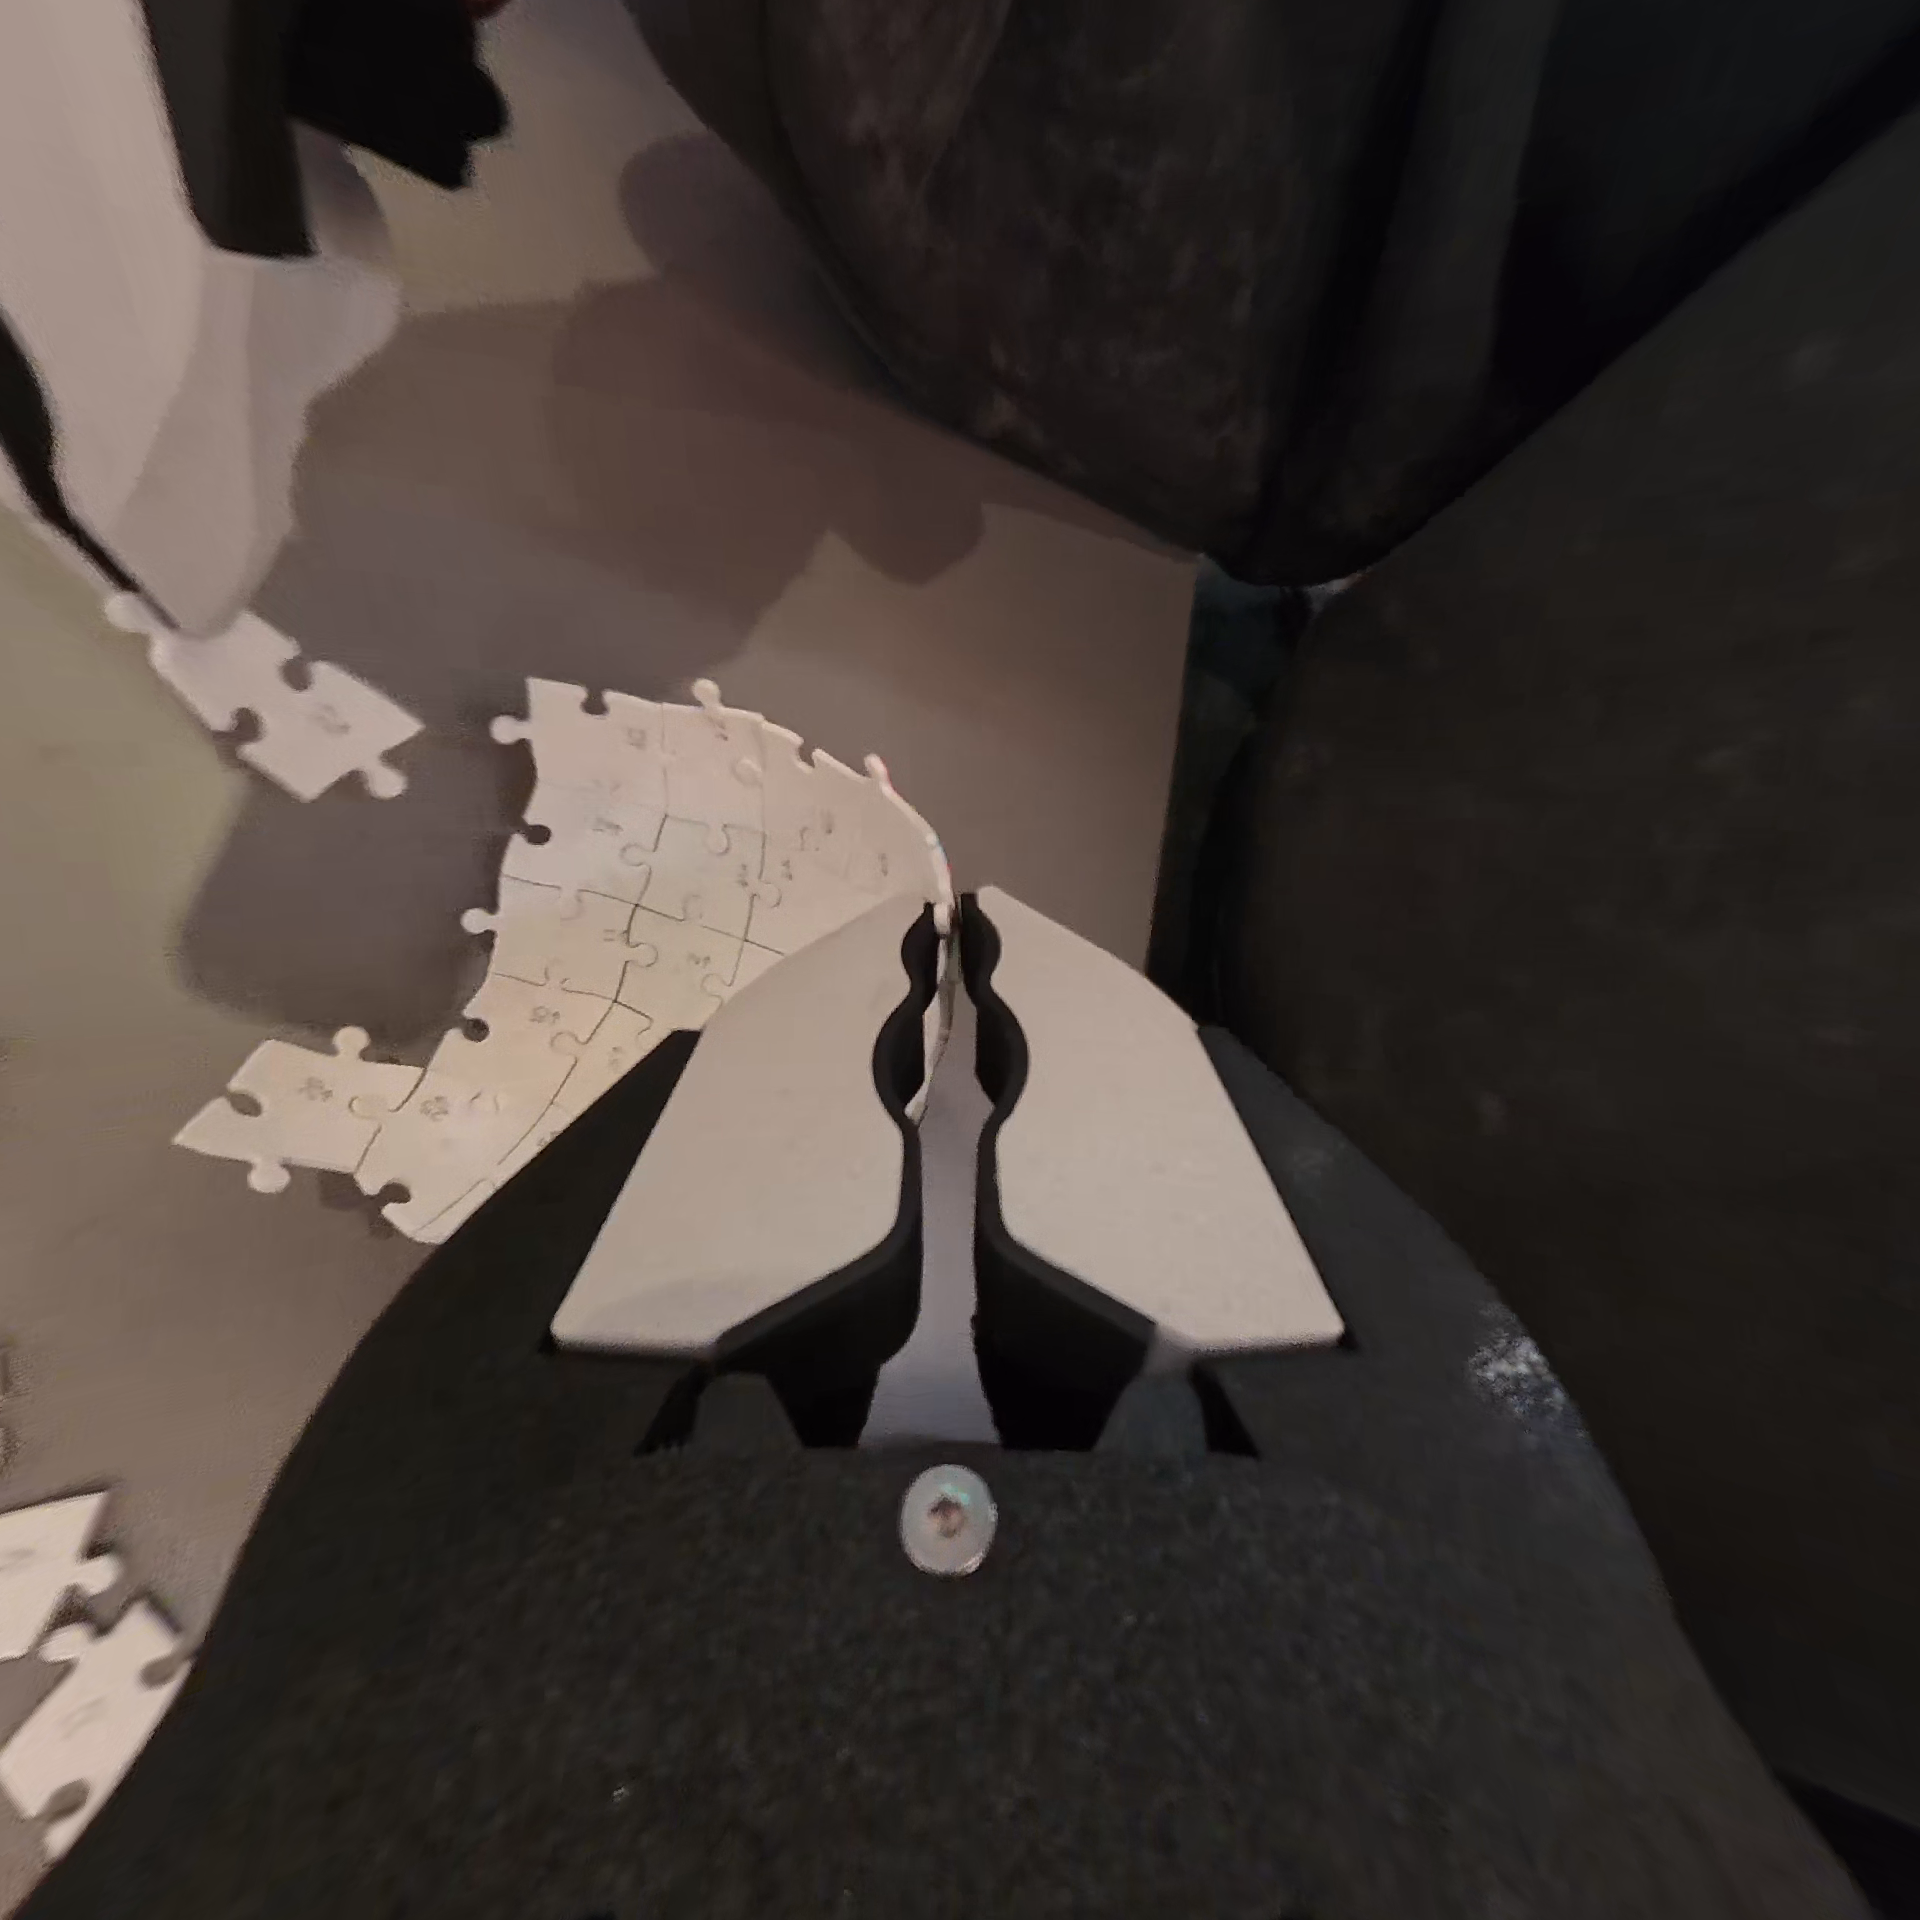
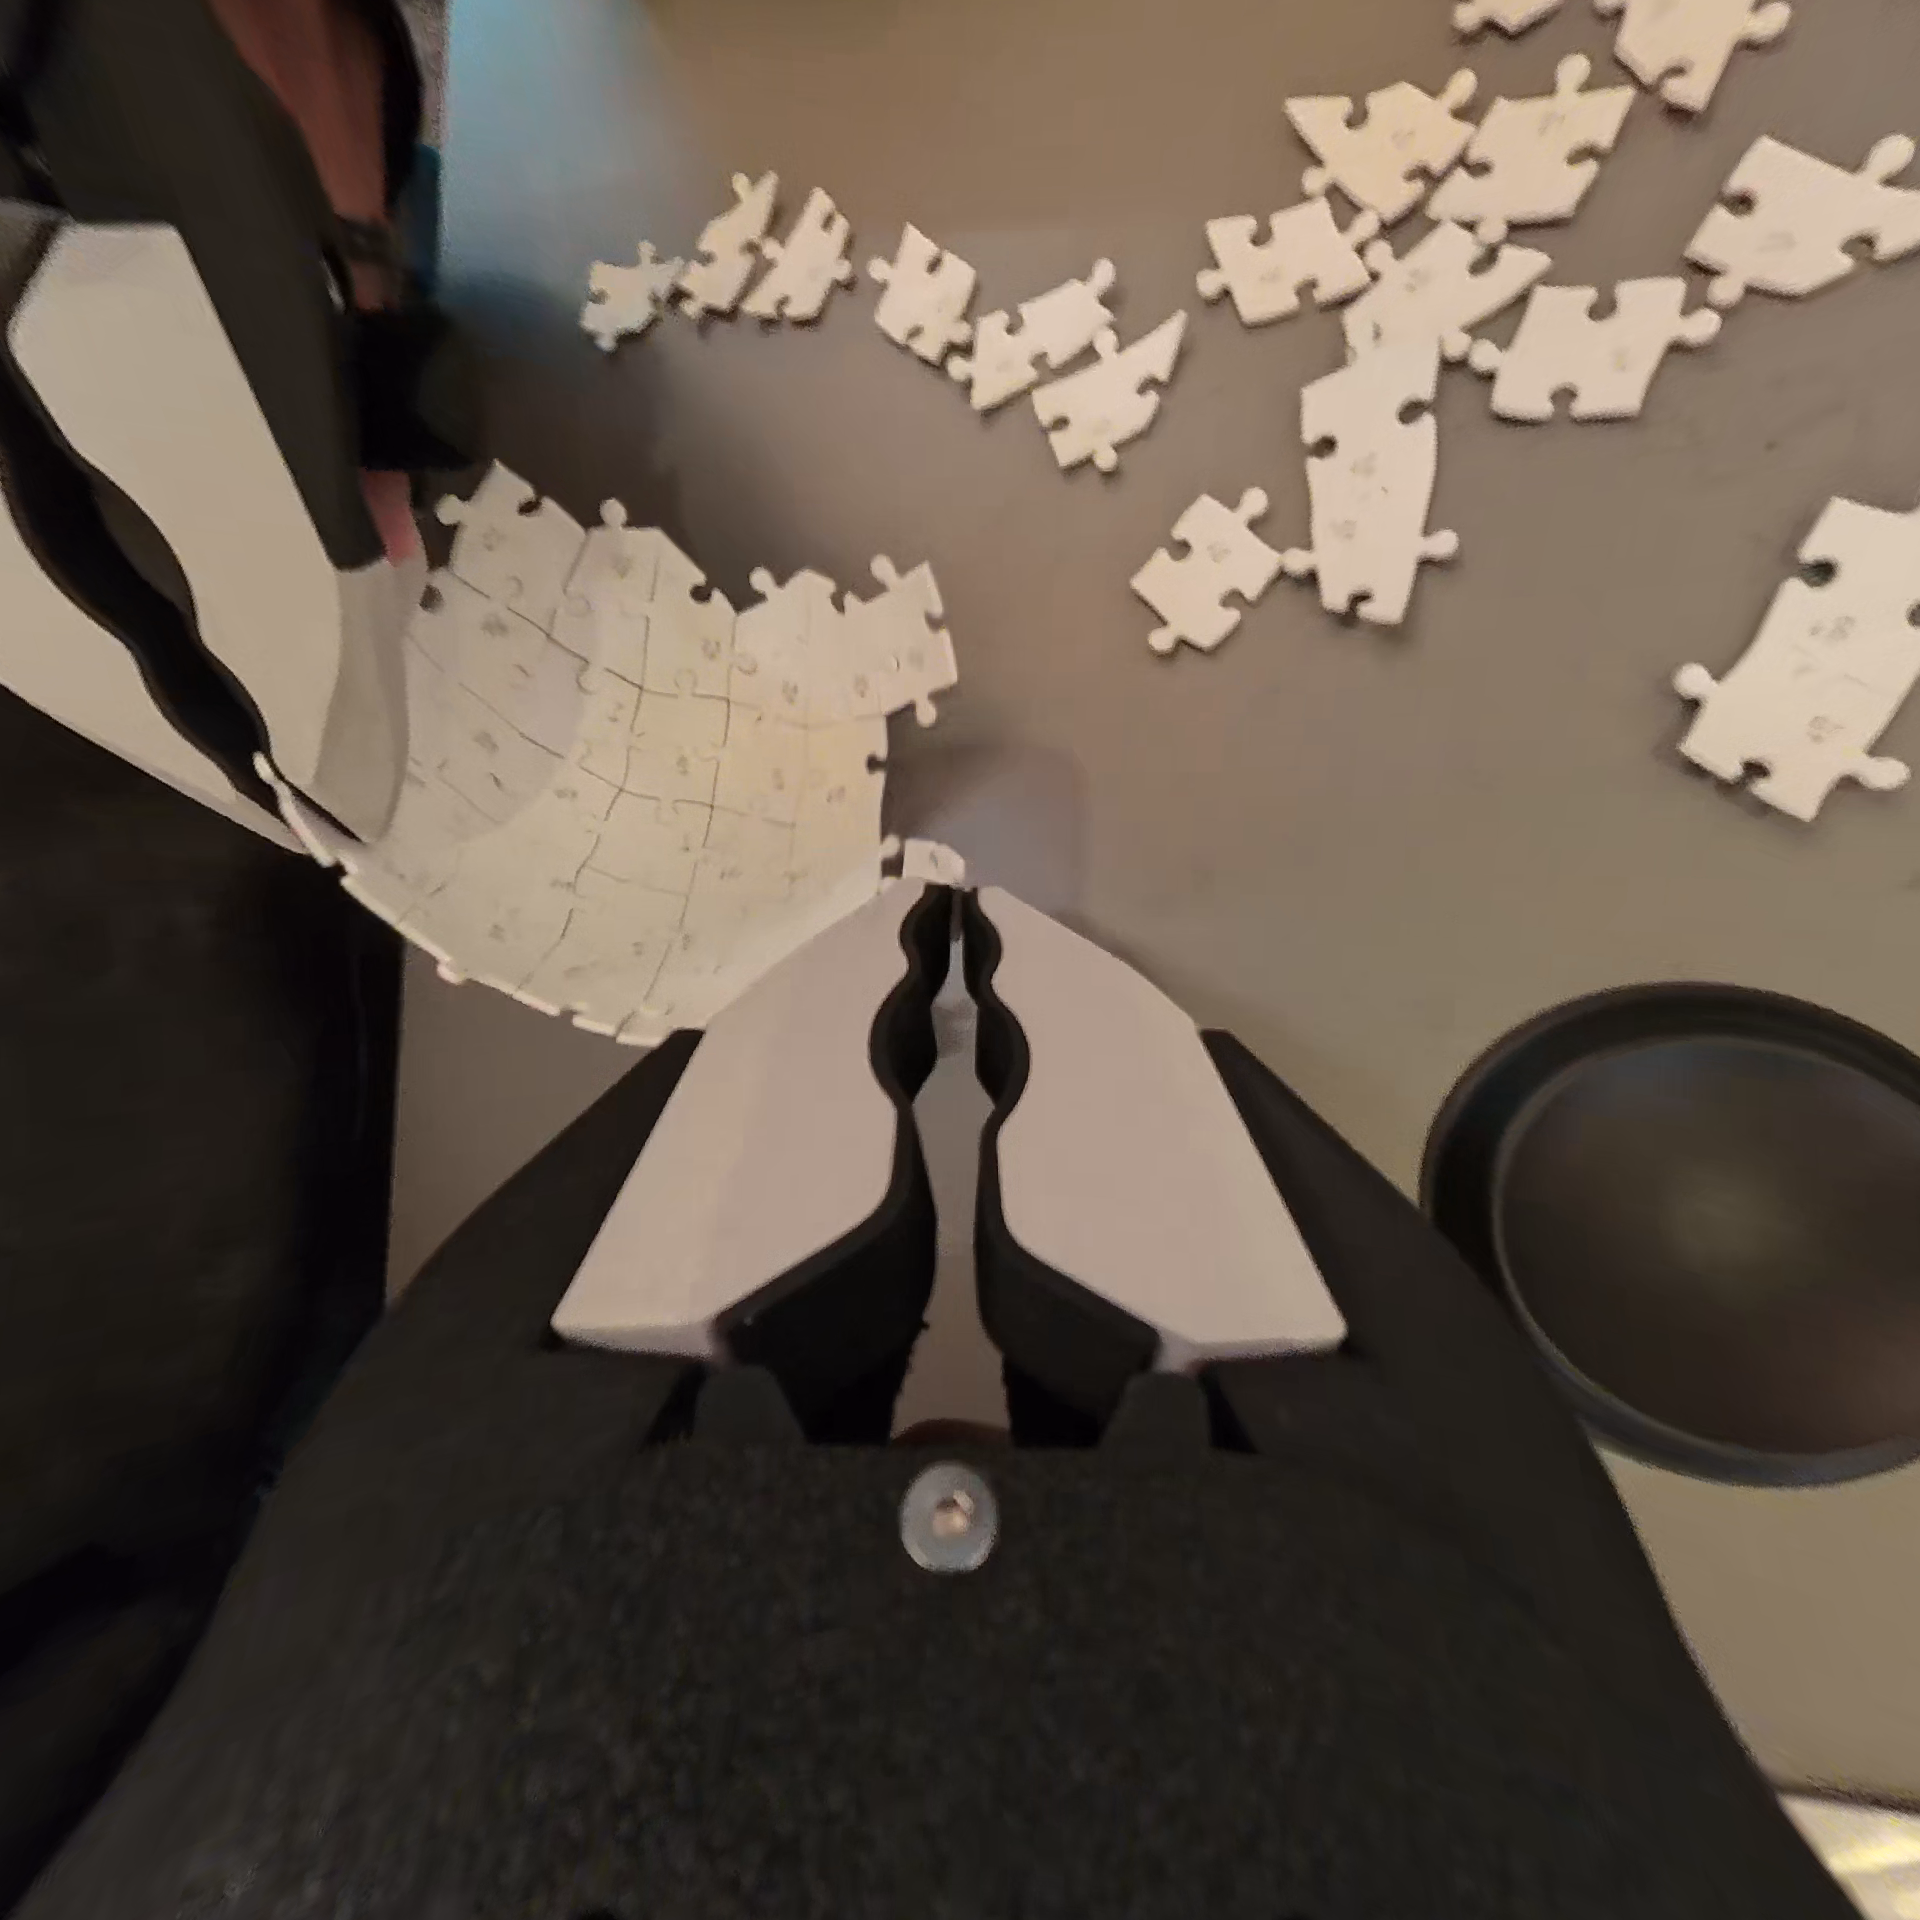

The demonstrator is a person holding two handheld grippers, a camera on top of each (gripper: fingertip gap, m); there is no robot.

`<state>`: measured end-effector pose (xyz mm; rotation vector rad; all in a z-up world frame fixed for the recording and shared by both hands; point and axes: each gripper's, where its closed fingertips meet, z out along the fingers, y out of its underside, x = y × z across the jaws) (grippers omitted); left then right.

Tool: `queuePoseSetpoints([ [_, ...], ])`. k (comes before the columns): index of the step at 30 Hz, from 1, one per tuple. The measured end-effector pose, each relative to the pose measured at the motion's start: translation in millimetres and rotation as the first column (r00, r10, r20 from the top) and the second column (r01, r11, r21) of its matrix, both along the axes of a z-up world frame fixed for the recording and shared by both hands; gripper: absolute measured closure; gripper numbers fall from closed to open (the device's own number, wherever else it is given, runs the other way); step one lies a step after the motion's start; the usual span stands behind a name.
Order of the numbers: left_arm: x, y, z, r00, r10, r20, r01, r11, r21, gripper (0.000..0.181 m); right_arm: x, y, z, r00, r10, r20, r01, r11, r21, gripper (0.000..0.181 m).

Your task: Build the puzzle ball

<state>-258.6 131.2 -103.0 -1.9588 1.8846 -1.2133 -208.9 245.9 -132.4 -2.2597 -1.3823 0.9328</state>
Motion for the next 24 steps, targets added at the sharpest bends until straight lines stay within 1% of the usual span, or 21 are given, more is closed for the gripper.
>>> queuePoseSetpoints([
  [1, -2.3, -5.6, 1.6, 1.0, -0.013, 0.005, 0.013, 1.0, -0.013, 0.178, -4.8, -1.9, 2.1, 1.0, 0.012, -0.014, -0.013, 1.0, -0.012, 0.179],
  [4, -3.8, -20.1, 9.6, 0.998, -0.037, 0.043, 0.04, 0.997, -0.066, 0.178, -22.3, -12.3, 0.3, 0.998, 0.055, -0.041, -0.058, 0.995, -0.075, 0.179],
  [7, -2.8, -28.2, 15.8, 0.996, -0.043, 0.081, 0.053, 0.991, -0.124, 0.178, -33.5, -26.7, -13.2, 0.995, 0.1, -0.013, -0.101, 0.987, -0.127, 0.179],
  [11, -1.6, -28.8, 8.1, 0.997, -0.043, 0.057, 0.051, 0.986, -0.156, 0.178, -38.8, -42.4, -23.3, 0.993, 0.116, -0.008, -0.115, 0.97, -0.214, 0.179],
  [14, 1.7, -30.0, 8.9, 0.997, -0.052, 0.063, 0.063, 0.982, -0.181, 0.179, -38.3, -43.9, -31.1, 0.992, 0.121, 0.02, -0.114, 0.969, -0.219, 0.179],
  [18, 3.8, -27.2, 8.3, 0.997, -0.056, 0.056, 0.065, 0.982, -0.176, 0.178, -36.2, -44.5, -39.1, 0.991, 0.122, 0.055, -0.105, 0.965, -0.241, 0.179],
  [24, 5.0, -26.4, 9.0, 0.997, -0.053, 0.058, 0.063, 0.981, -0.181, 0.179, -37.3, -42.6, -42.2, 0.995, 0.091, 0.047, -0.078, 0.97, -0.229, 0.179],
])
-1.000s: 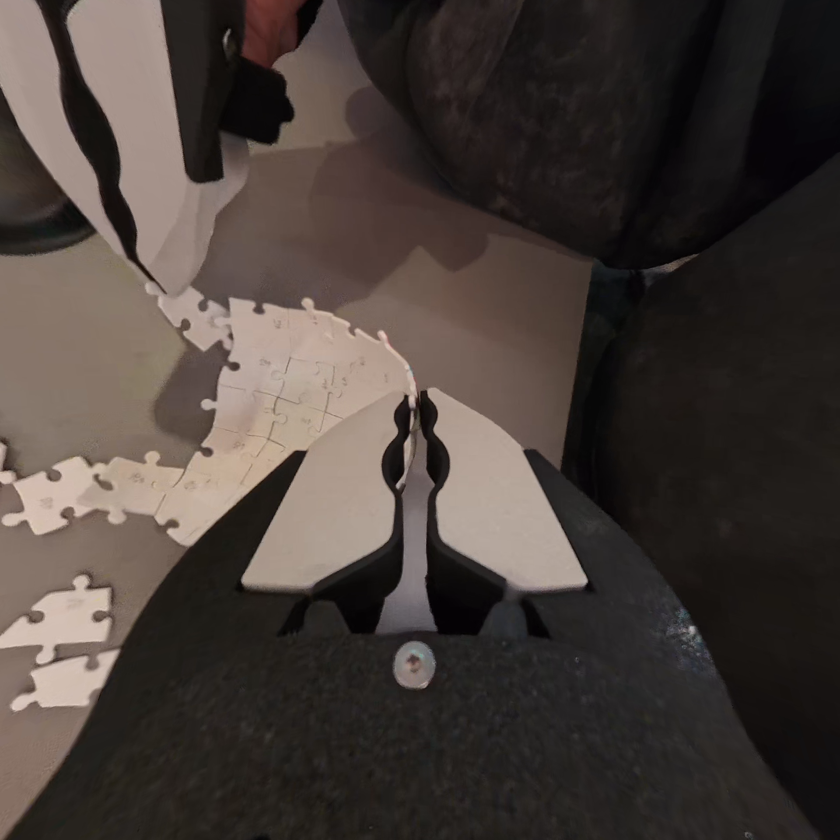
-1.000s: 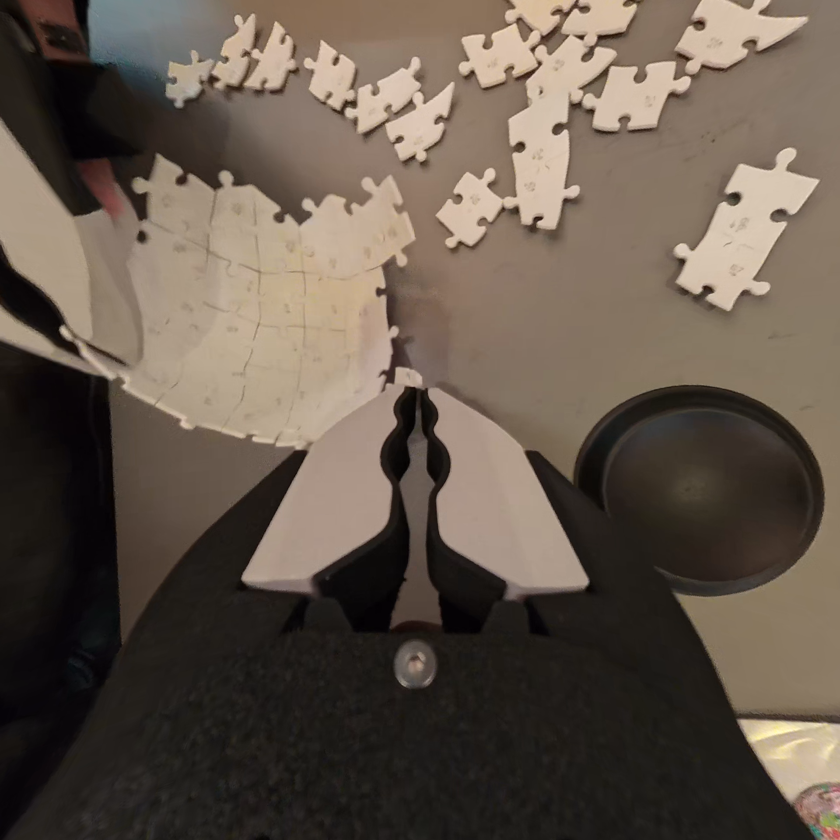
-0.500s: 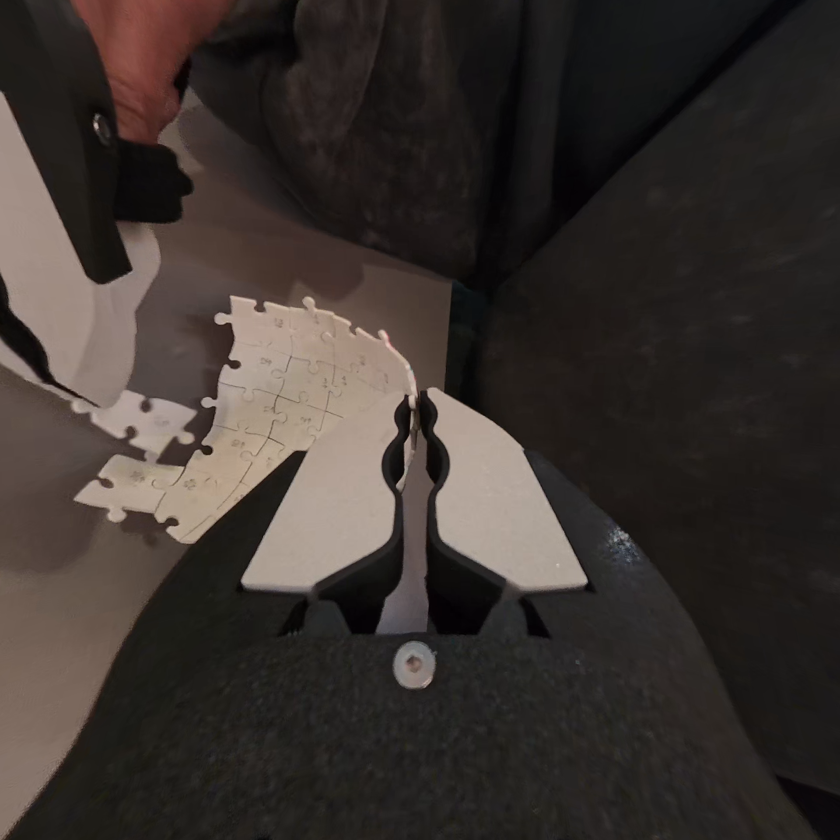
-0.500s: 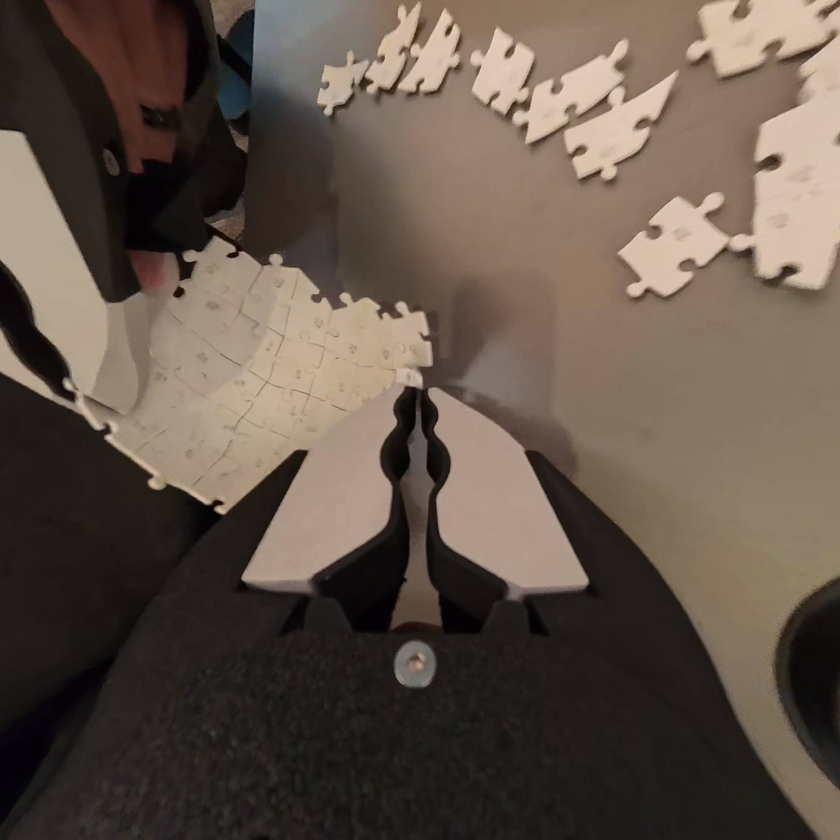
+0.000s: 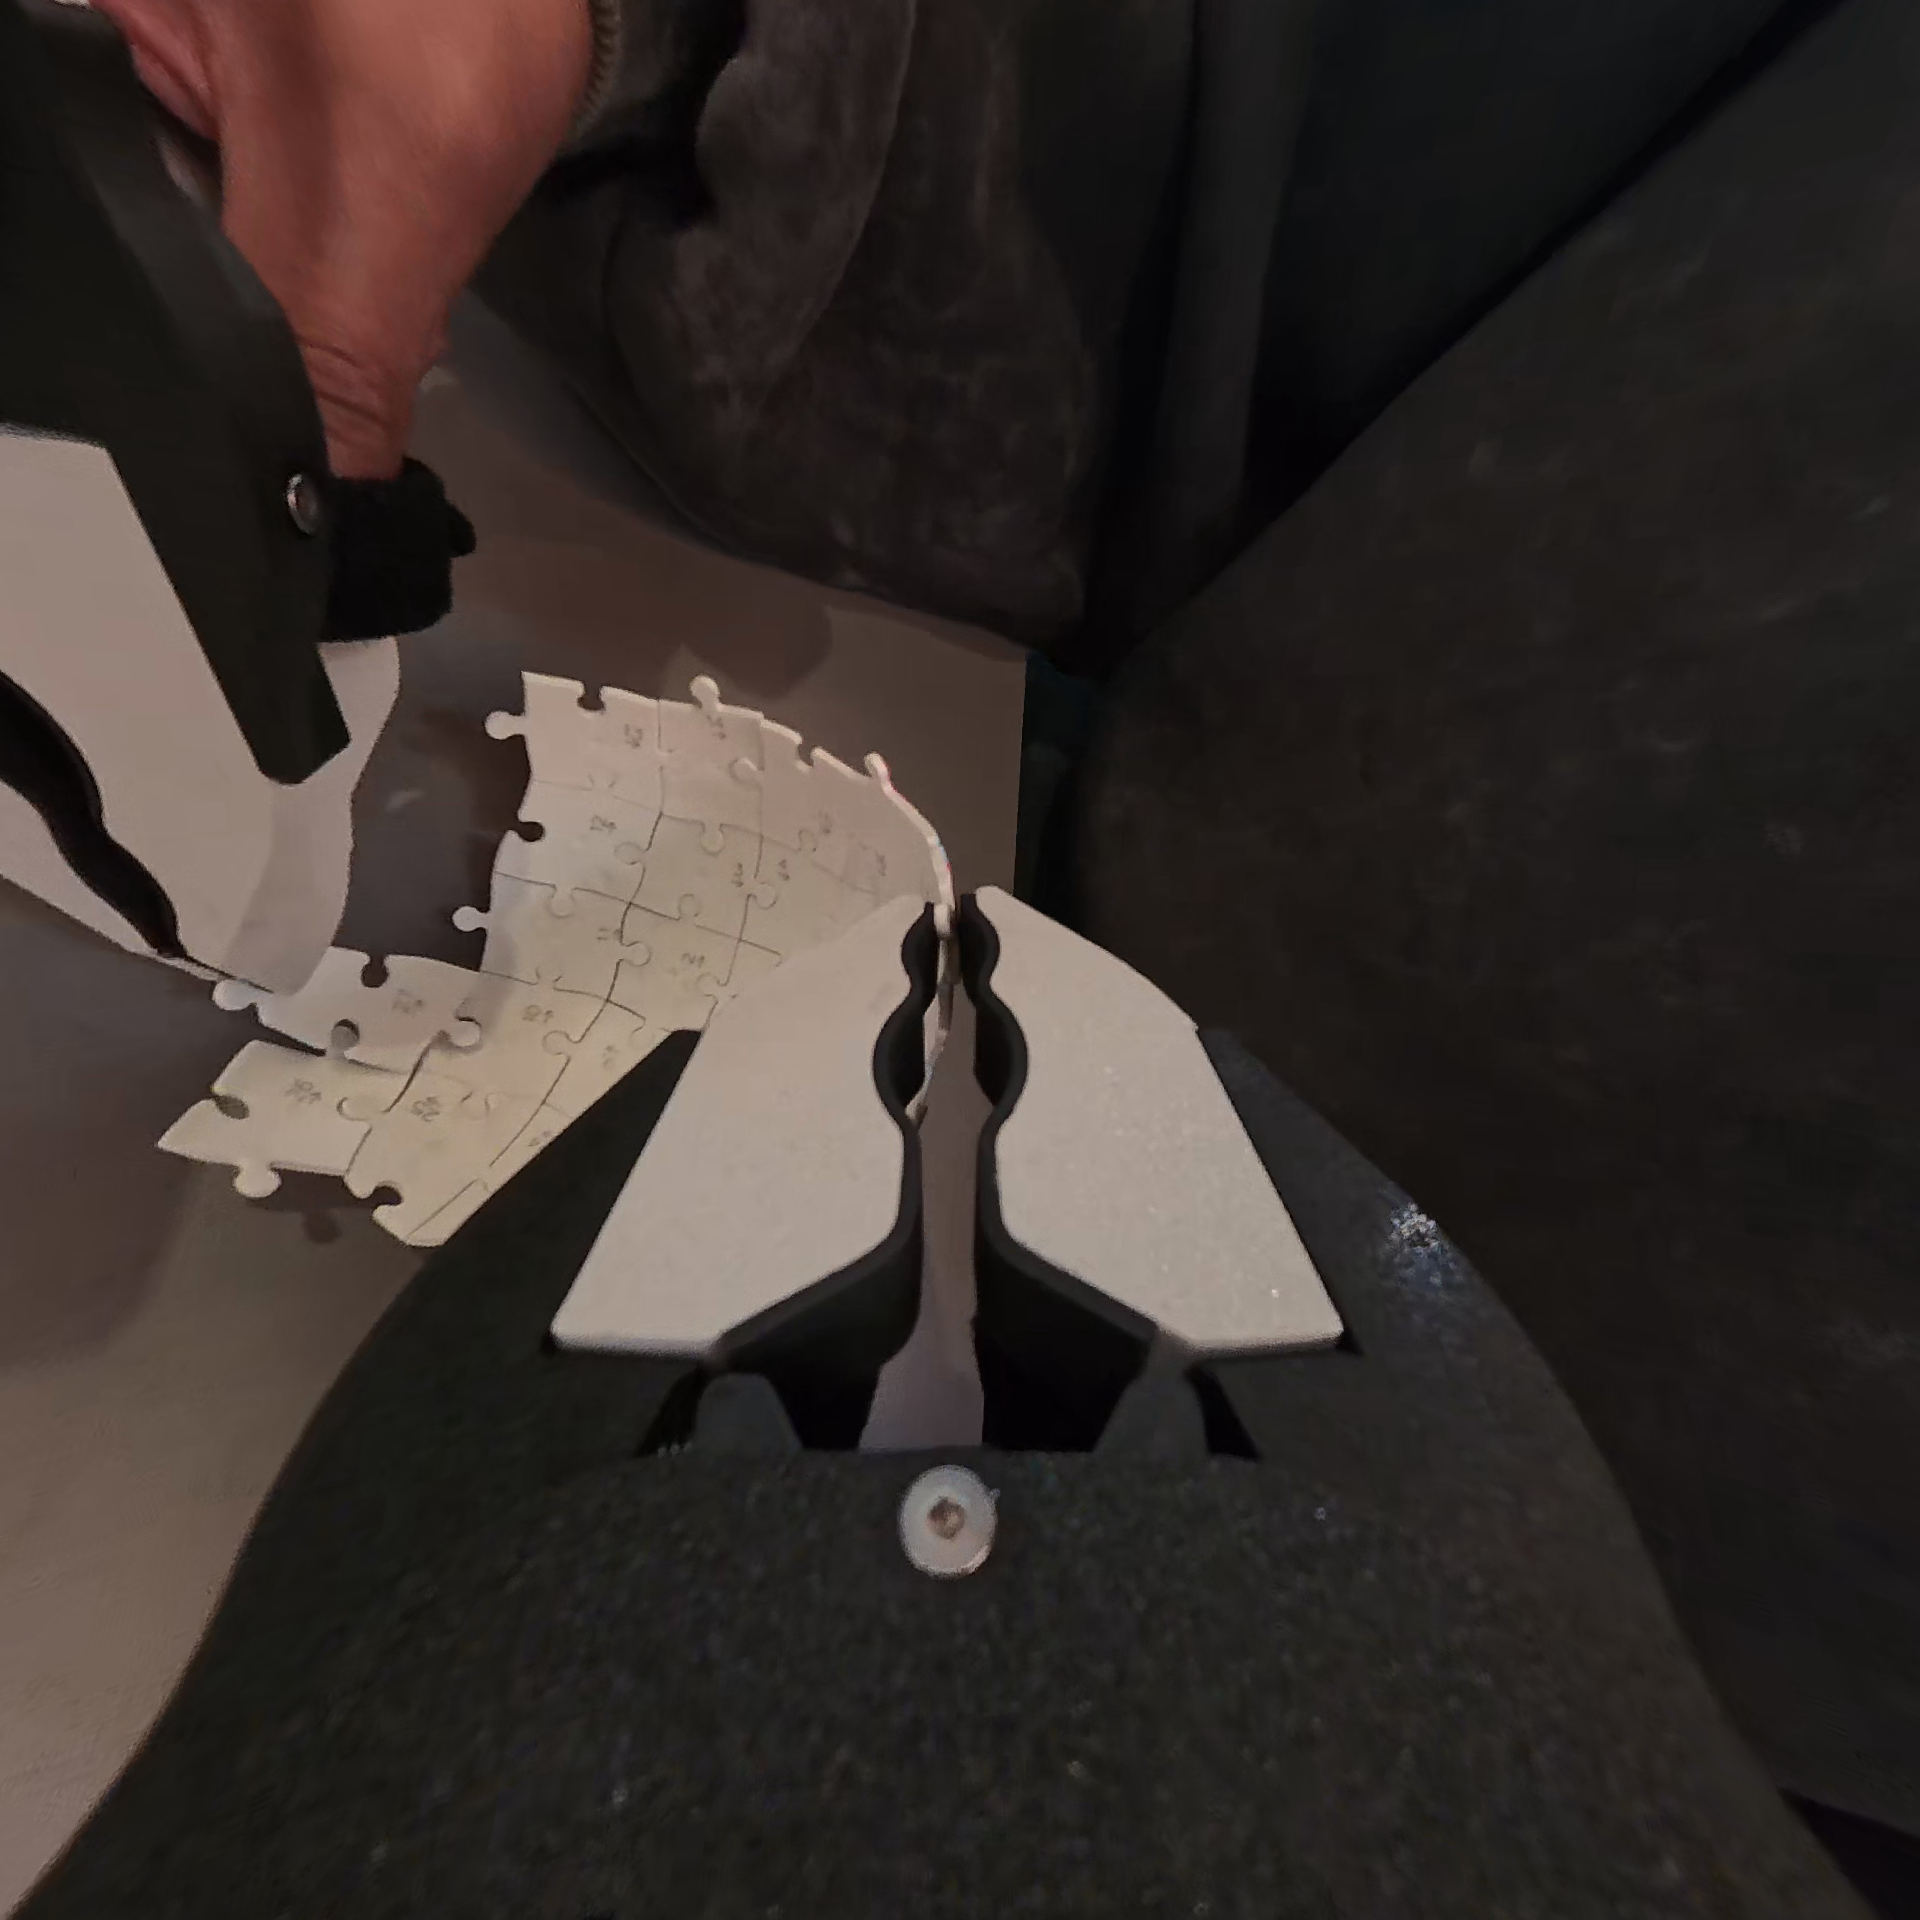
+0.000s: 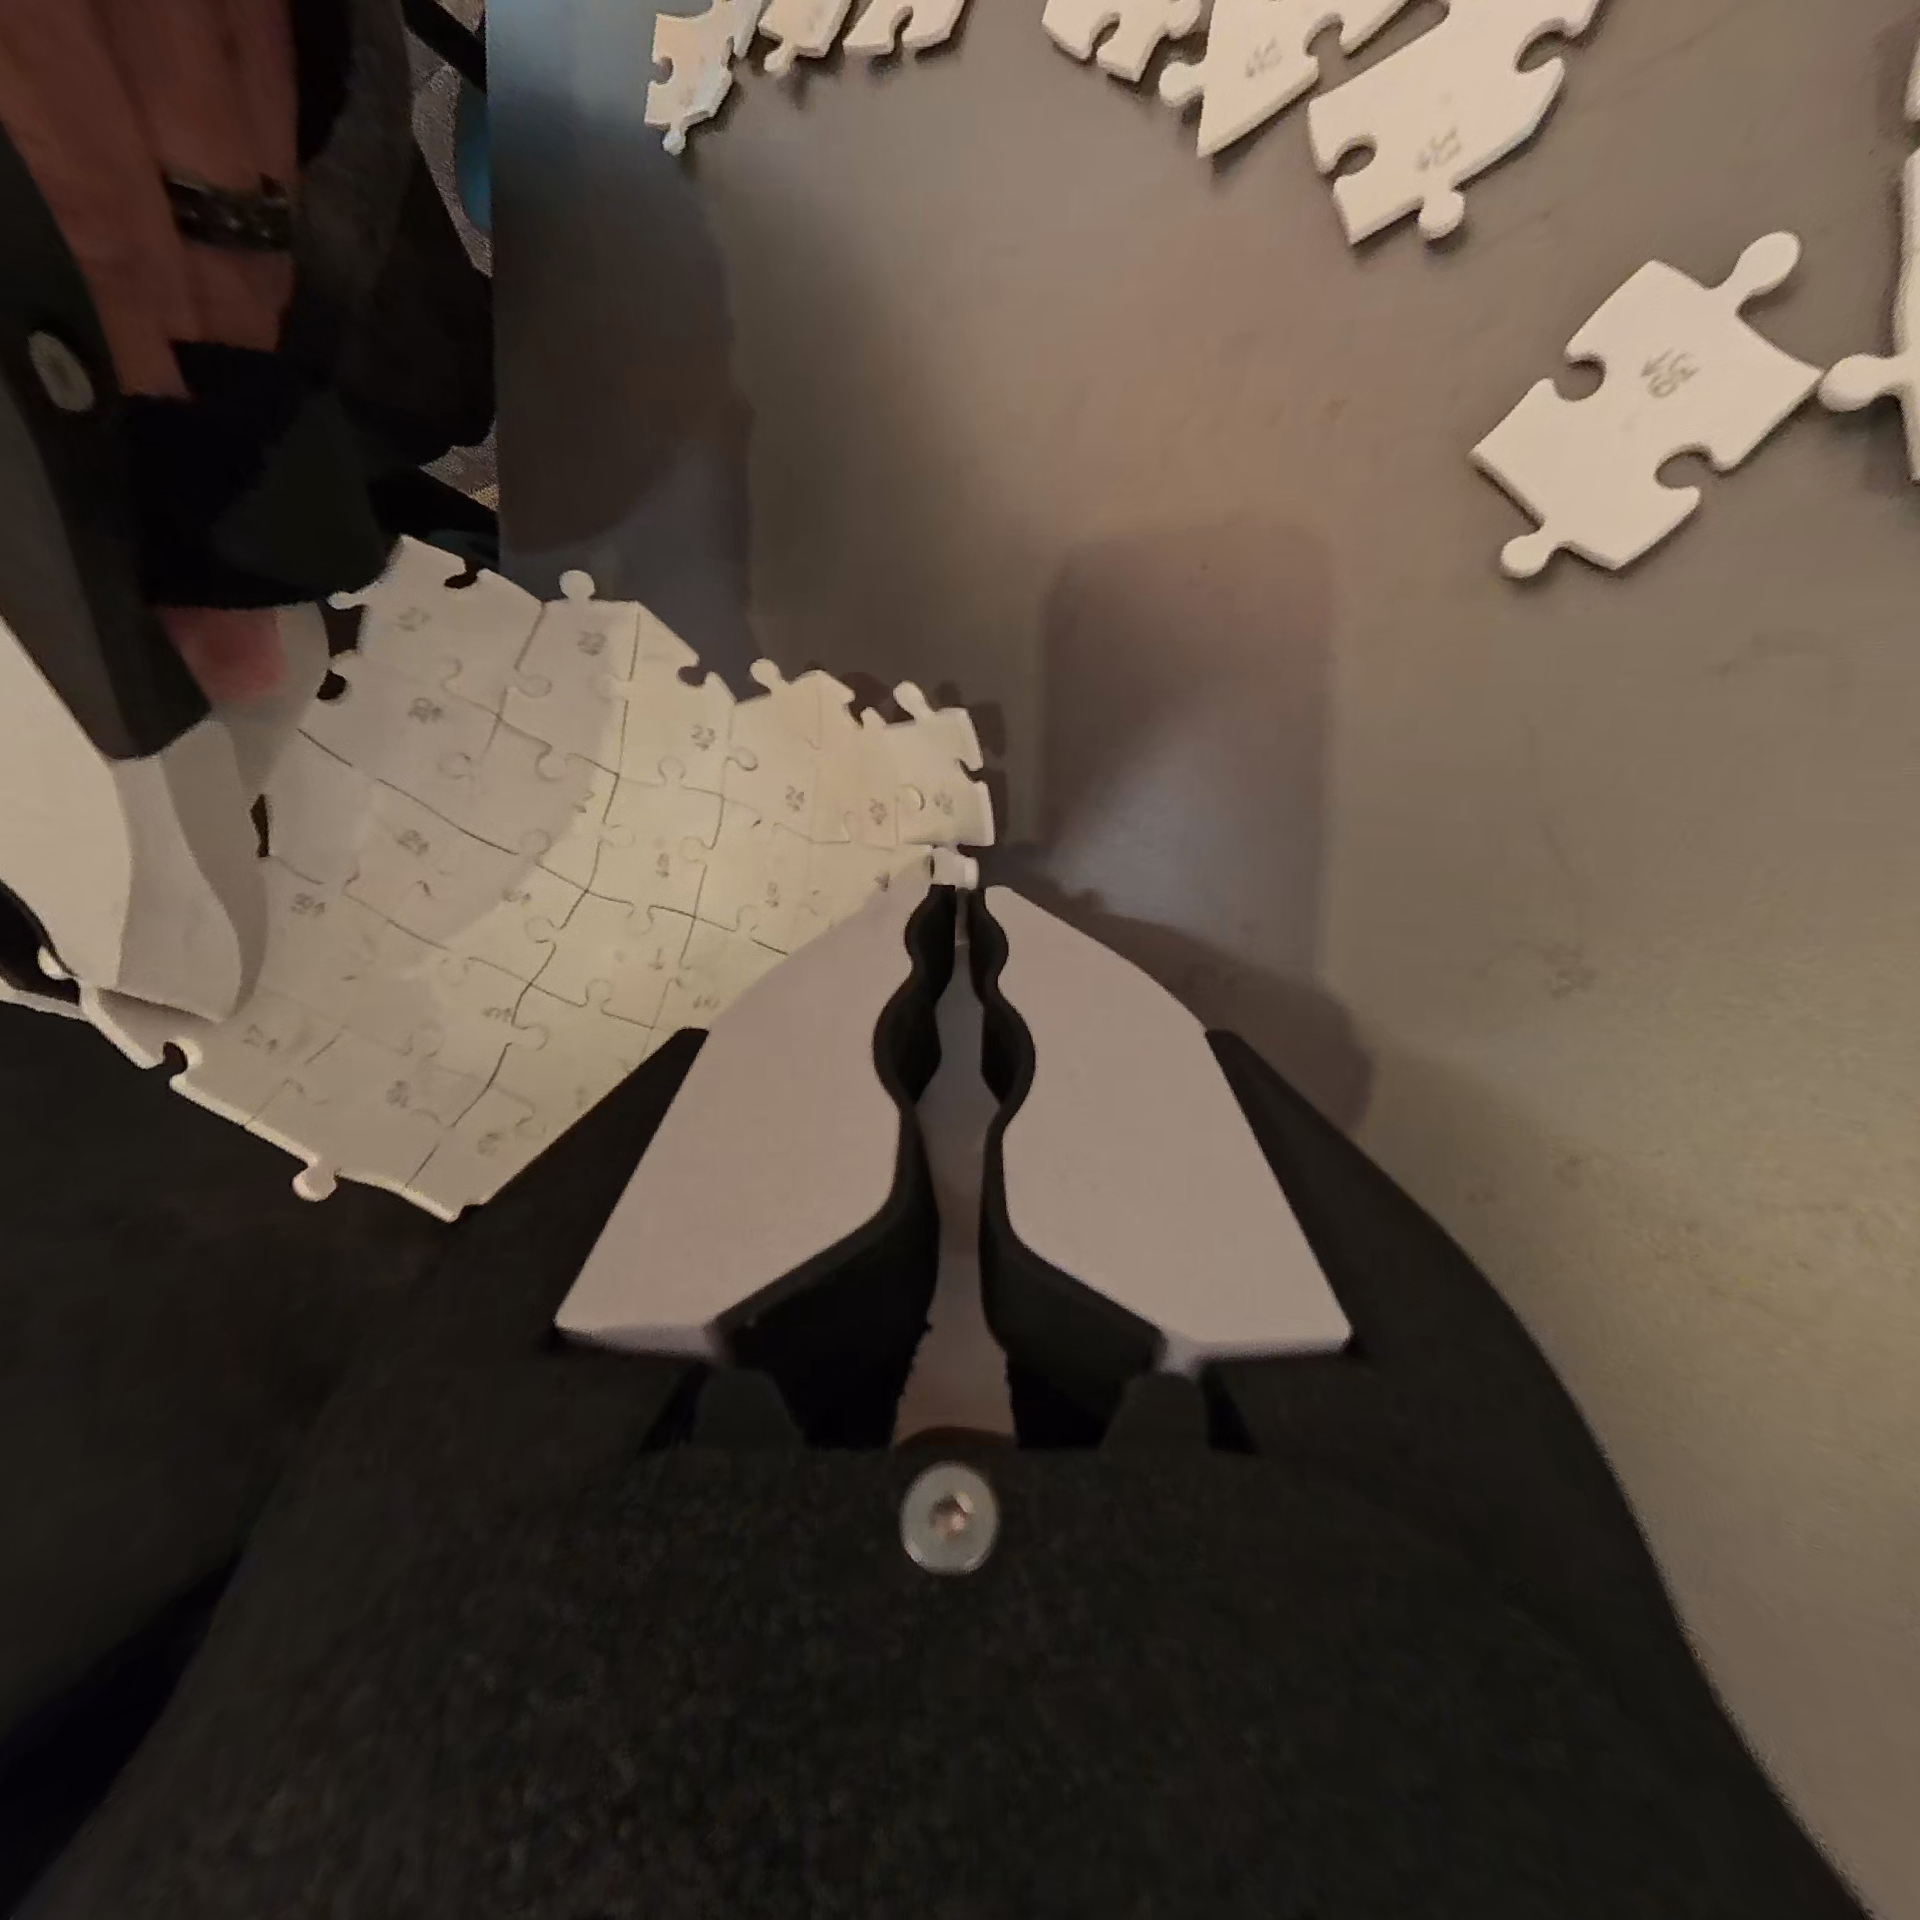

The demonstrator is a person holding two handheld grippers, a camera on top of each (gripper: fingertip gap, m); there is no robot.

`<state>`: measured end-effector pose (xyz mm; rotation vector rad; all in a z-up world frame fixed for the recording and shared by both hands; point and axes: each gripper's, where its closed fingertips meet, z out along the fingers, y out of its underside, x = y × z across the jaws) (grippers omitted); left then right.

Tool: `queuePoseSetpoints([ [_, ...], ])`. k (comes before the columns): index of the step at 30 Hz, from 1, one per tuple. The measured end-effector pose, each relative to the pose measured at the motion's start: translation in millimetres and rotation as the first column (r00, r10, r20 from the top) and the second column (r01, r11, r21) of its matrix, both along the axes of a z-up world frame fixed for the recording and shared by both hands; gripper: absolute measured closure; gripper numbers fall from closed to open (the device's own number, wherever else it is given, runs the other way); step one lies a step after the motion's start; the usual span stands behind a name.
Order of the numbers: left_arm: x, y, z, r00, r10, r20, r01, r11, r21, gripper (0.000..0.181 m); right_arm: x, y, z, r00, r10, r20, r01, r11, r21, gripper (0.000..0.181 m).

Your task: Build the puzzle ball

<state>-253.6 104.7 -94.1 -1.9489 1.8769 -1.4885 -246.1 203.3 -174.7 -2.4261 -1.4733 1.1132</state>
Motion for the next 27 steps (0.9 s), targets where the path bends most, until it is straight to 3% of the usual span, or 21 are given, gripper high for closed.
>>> queuePoseSetpoints([
  [27, 5.7, 6.1, 5.2, 0.999, 0.002, -0.032, -0.007, 0.986, -0.167, 0.178, 4.9, 3.0, -9.5, 0.998, 0.005, -0.058, 0.002, 0.993, 0.122, 0.175],
])
